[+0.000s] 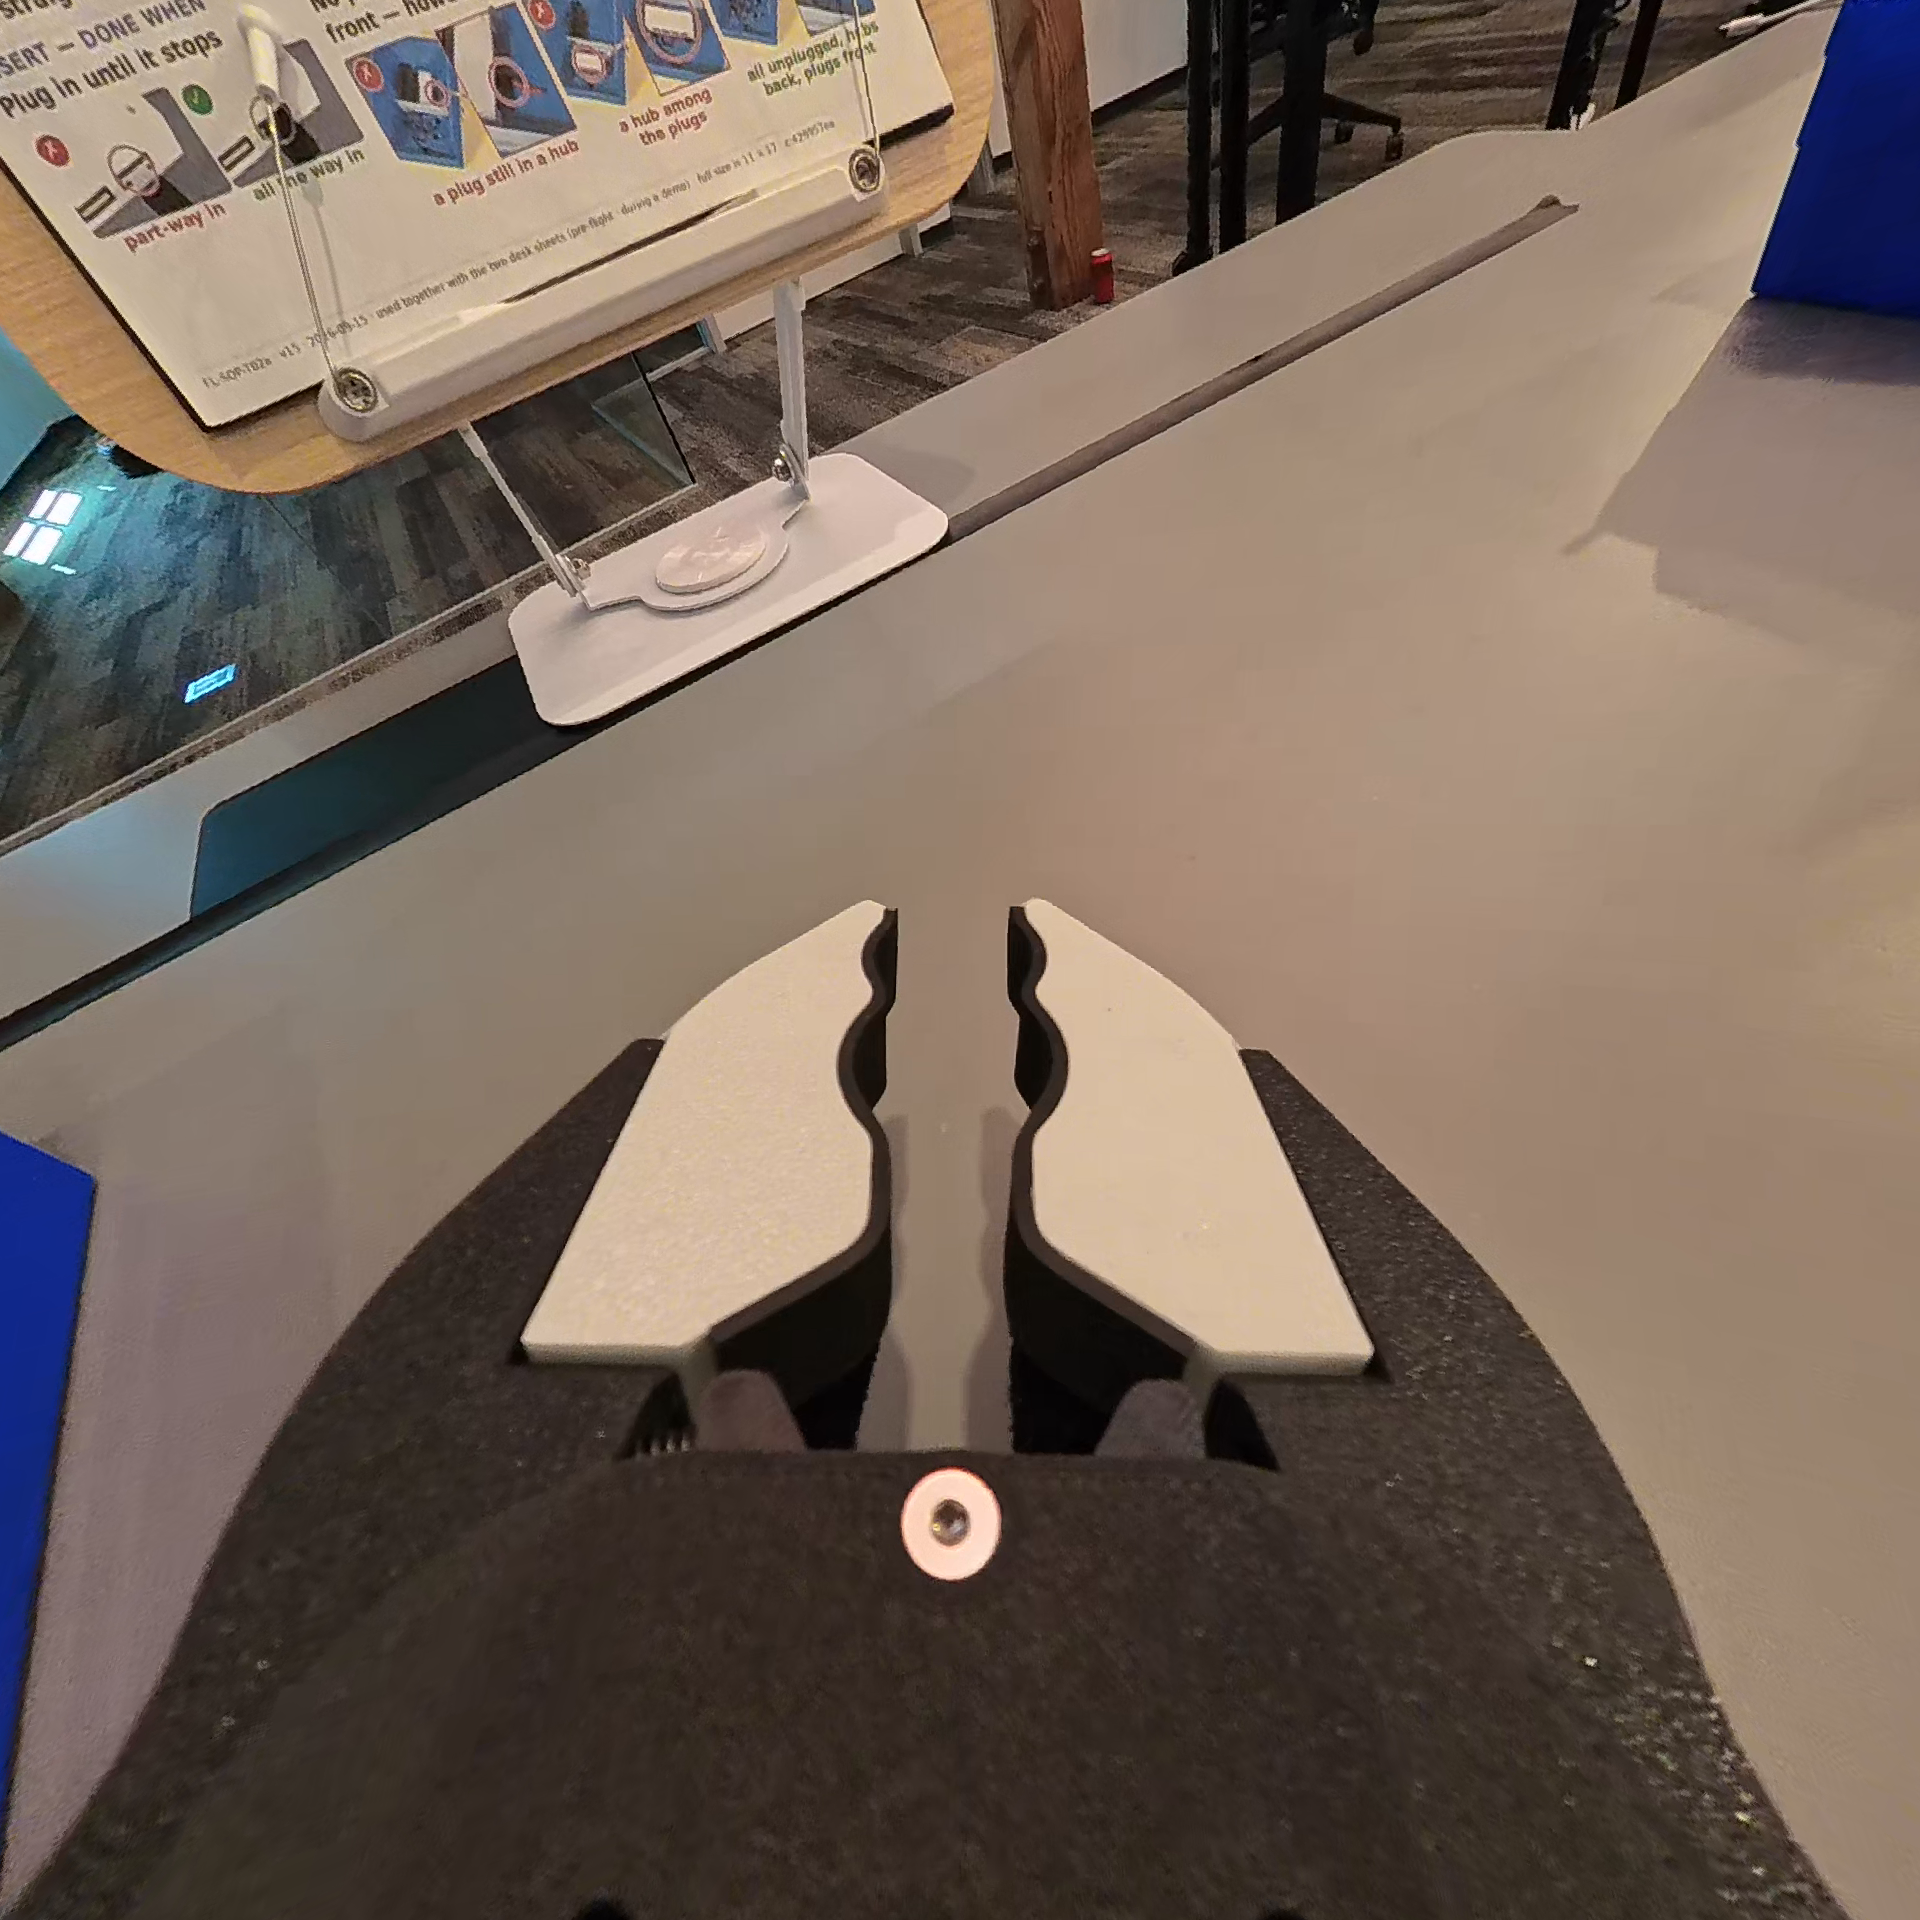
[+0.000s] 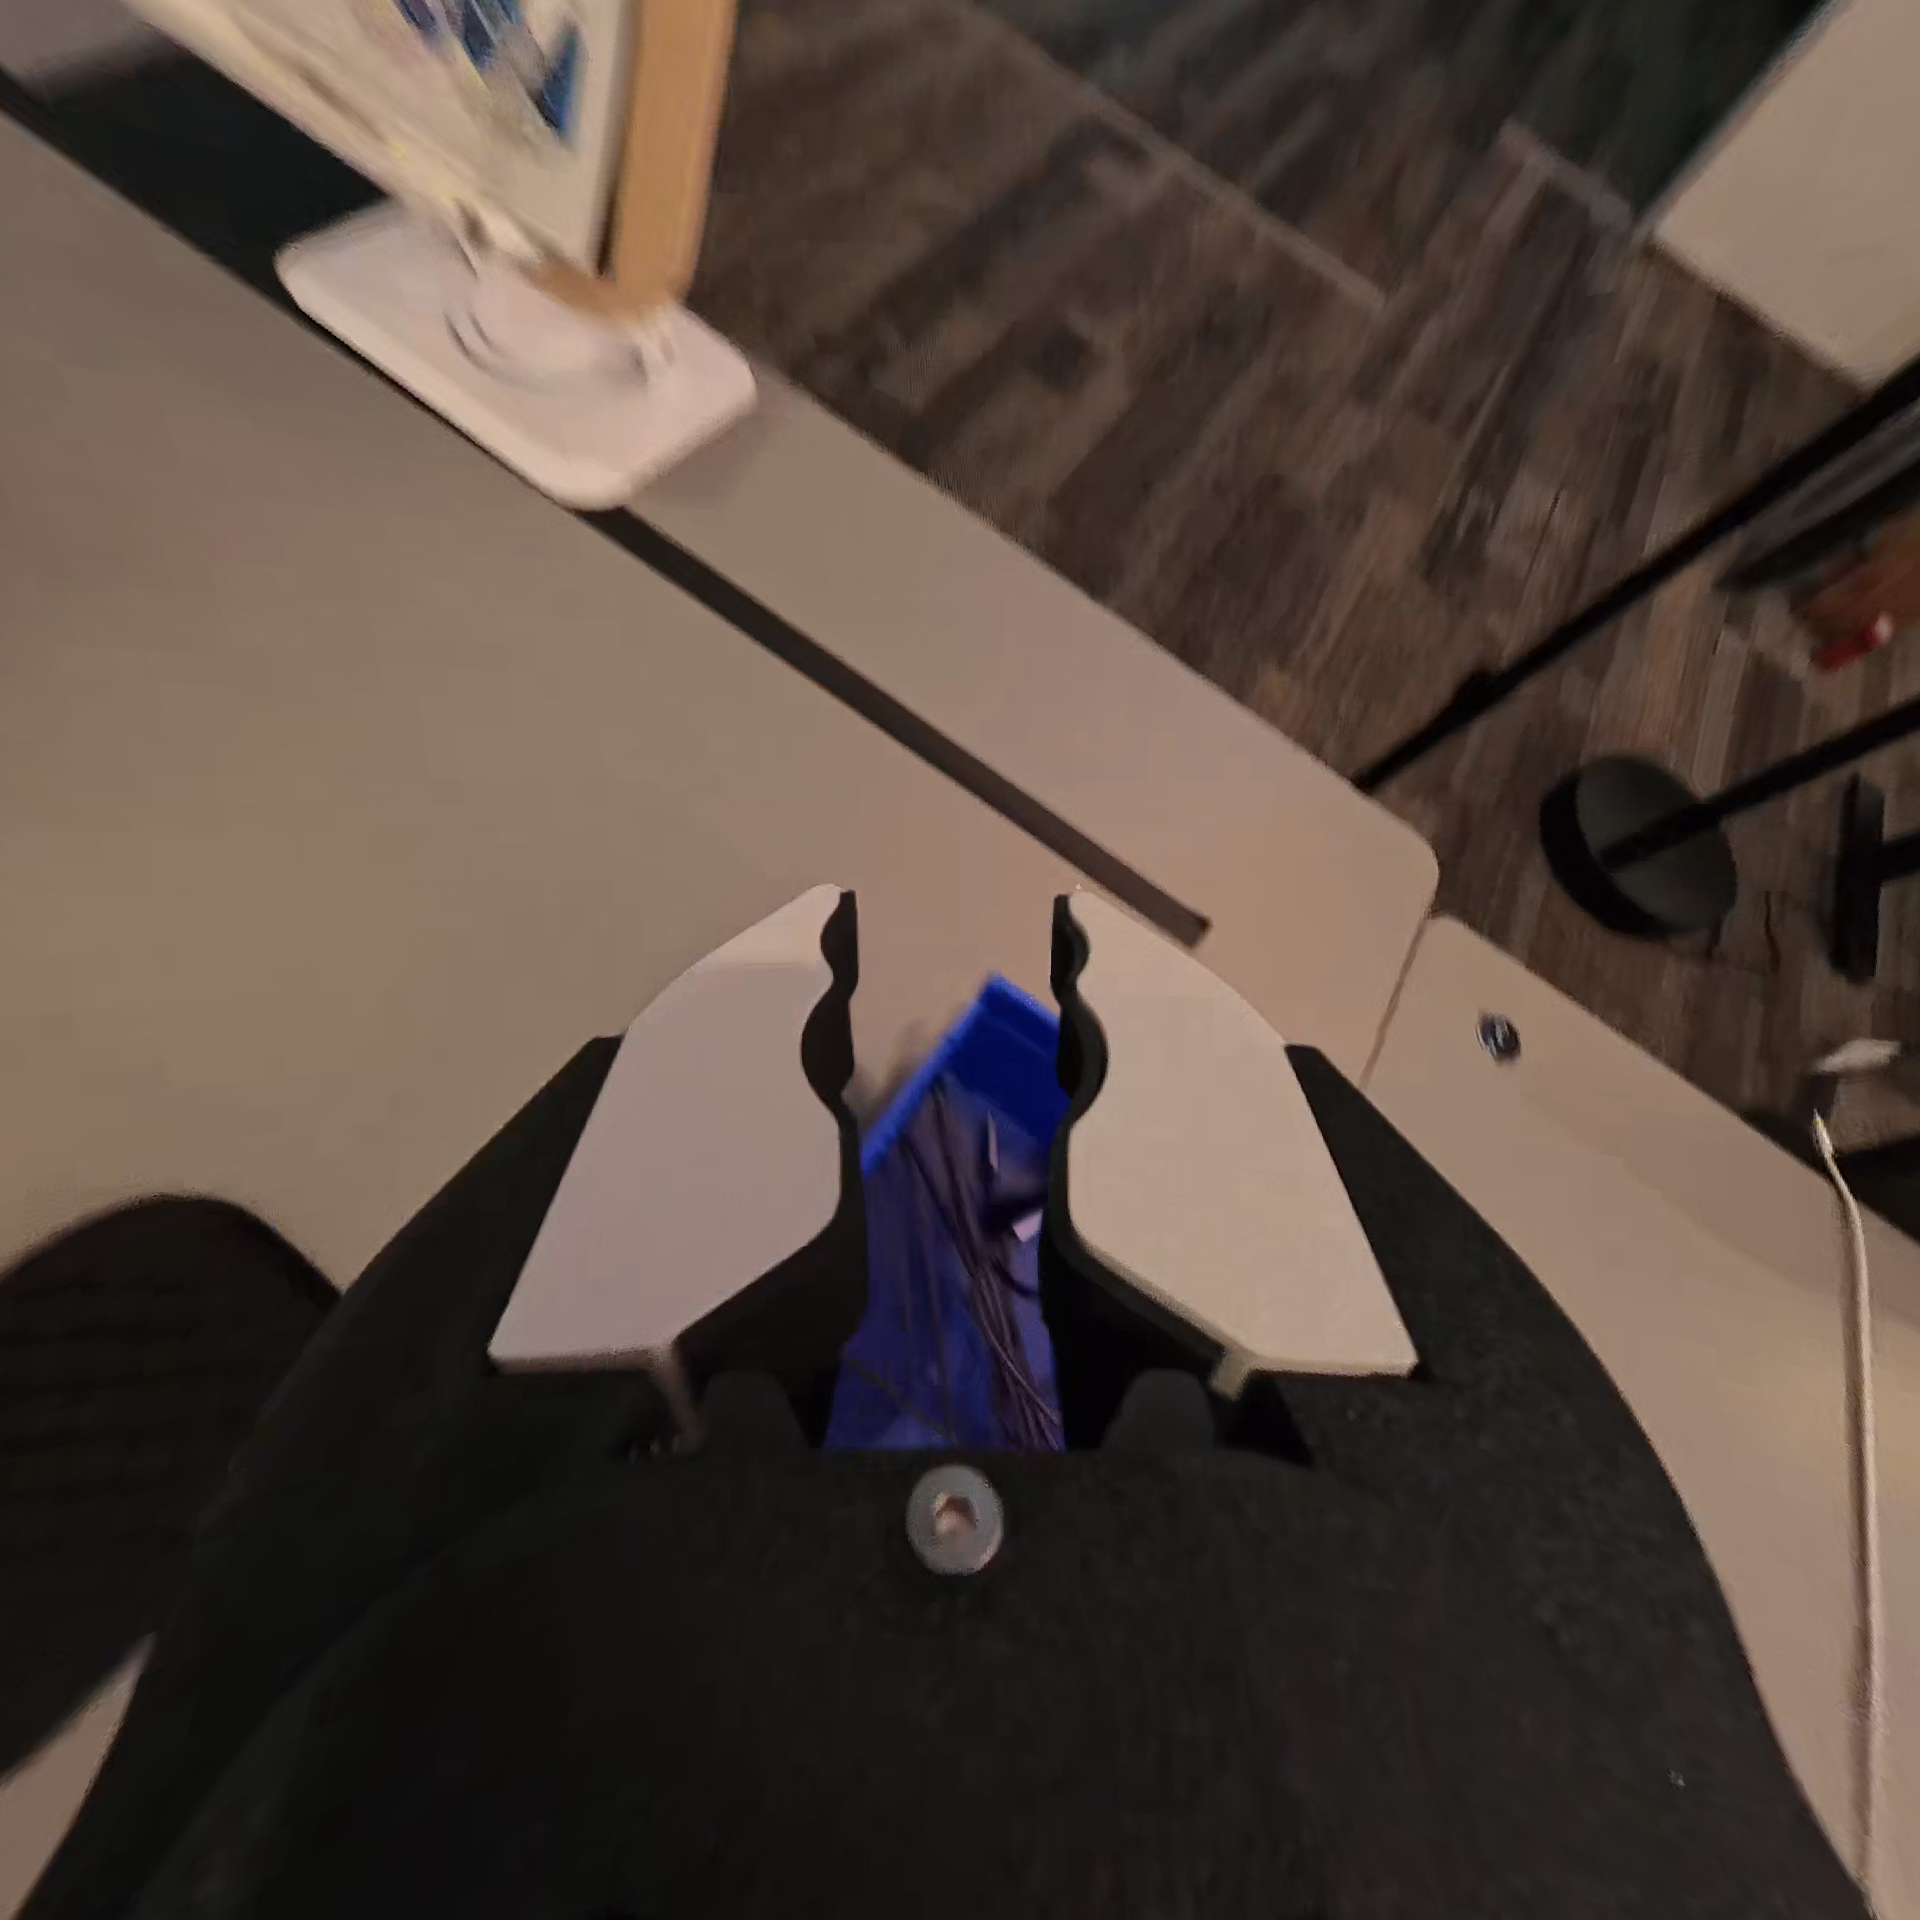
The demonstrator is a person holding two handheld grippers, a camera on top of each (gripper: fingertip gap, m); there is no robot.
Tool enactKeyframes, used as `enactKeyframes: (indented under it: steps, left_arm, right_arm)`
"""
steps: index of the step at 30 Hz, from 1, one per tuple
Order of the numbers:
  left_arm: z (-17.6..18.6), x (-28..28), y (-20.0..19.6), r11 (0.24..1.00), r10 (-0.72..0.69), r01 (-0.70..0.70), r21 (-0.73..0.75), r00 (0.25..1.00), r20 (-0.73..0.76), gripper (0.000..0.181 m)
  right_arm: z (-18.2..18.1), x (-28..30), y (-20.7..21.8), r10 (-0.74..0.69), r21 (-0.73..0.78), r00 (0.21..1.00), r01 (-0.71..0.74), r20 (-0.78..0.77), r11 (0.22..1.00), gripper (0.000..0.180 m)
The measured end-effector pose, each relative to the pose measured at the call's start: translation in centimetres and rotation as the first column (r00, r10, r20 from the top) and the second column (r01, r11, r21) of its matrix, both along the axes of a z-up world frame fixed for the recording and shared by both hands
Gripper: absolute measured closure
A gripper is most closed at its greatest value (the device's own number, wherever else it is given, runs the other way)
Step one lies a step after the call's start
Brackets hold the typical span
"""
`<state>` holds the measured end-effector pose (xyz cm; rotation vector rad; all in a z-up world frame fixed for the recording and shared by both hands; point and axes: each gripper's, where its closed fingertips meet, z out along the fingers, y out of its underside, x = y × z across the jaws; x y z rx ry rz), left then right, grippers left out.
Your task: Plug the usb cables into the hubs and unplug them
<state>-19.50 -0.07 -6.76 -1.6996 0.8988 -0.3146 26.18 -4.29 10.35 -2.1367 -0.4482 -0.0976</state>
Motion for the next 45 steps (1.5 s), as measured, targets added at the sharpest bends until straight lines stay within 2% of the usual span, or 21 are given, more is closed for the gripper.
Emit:
enactKeyframes:
  steps: [4, 8, 14, 20, 23, 33, 41, 45]
  left_arm:
    - [-0.1, 0.0, 0.2, 1.000, 0.003, -0.003, -0.020, 1.000, 0.019, 0.160]
    - [0.1, -0.2, 0.4, 1.000, 0.012, -0.012, -0.015, 0.999, 0.035, 0.160]
    - [0.6, -0.6, 0.5, 1.000, 0.025, -0.025, -0.006, 0.998, 0.054, 0.160]
    - [0.8, -0.8, 0.6, 0.999, 0.026, -0.024, -0.021, 0.996, 0.085, 0.160]
    - [1.0, -0.8, 0.6, 1.000, 0.024, -0.022, -0.022, 0.995, 0.094, 0.160]
    - [1.5, -1.0, 0.7, 0.999, 0.025, -0.022, -0.026, 0.992, 0.125, 0.160]
    - [2.1, -1.5, 0.6, 0.999, 0.034, -0.032, -0.017, 0.990, 0.138, 0.160]
    - [2.8, -2.3, 0.7, 0.998, 0.041, -0.030, -0.056, 0.980, 0.193, 0.160]
  right_arm:
    - [3.8, -7.6, -0.2, 0.104, 0.224, 0.989, -0.078, -0.106, 0.972, 0.144]
    - [5.2, -15.0, -0.5, 0.239, 0.399, 0.952, -0.147, -0.193, 0.905, 0.142]
    - [3.8, -23.4, 0.8, 0.346, 0.514, 0.905, -0.181, -0.245, 0.838, 0.139]
    - [1.9, -29.0, 3.5, 0.394, 0.540, 0.846, -0.156, -0.359, 0.827, 0.133]
    - [0.7, -30.6, 4.8, 0.396, 0.524, 0.833, -0.154, -0.387, 0.837, 0.133]
    - [-1.5, -31.1, 8.0, 0.316, 0.498, 0.877, -0.105, -0.361, 0.861, 0.133]
    - [-3.2, -29.8, 8.5, 0.274, 0.460, 0.903, -0.100, -0.330, 0.883, 0.131]
    - [-4.2, -29.3, 8.7, 0.264, 0.440, 0.902, -0.095, -0.341, 0.893, 0.131]
